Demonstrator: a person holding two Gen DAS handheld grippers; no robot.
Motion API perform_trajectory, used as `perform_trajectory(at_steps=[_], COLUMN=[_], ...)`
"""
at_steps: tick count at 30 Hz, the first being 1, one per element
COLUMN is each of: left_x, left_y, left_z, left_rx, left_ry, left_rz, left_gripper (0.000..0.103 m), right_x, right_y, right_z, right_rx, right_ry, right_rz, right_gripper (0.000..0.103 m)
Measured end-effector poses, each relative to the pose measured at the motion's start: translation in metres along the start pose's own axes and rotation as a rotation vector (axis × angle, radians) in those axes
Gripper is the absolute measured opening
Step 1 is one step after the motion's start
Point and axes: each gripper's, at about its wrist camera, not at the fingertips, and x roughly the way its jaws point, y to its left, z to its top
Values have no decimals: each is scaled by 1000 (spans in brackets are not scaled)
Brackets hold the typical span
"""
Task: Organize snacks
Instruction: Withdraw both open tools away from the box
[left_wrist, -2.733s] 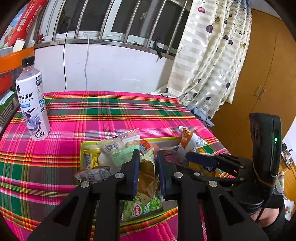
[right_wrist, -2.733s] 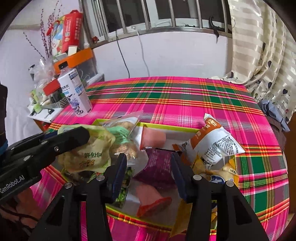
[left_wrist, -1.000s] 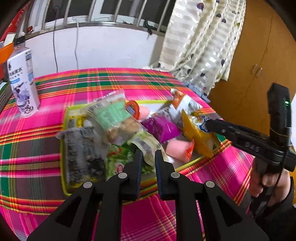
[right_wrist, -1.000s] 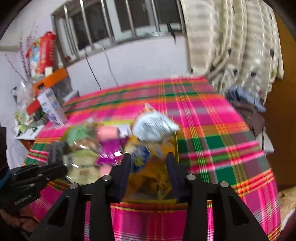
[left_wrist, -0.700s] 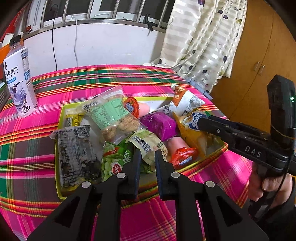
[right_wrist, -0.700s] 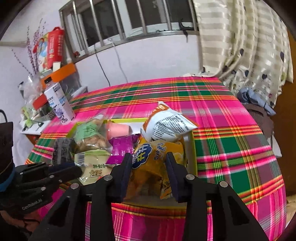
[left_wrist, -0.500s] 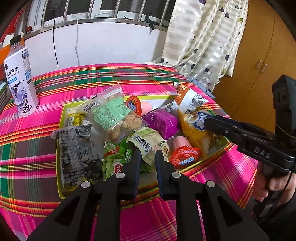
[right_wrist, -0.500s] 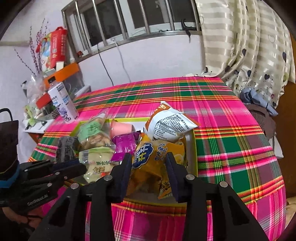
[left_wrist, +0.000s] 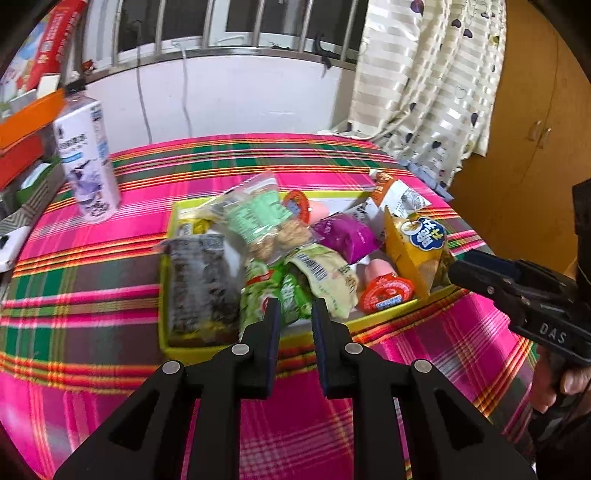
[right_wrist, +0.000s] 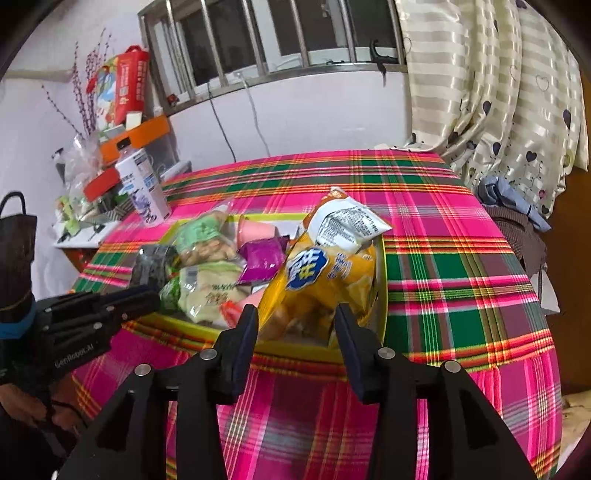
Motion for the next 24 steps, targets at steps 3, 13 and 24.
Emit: perform_trajectory(at_steps=[3, 13, 24], left_x=[-5, -15, -17], left_y=[-2, -5, -8], left_z=[-7, -31, -52], left_rx=[1, 16, -30], left_ry=[2, 29, 61], left_rz=[23, 71, 128], left_gripper=[19, 20, 20], right_x=[-3, -8, -11], right_y=[9, 29, 40], right_z=[-8, -37, -58], right_rx=[-32, -76, -83], right_ry=[13, 76, 103], right_rz=[-10, -7, -48], right_gripper=[51, 58, 60])
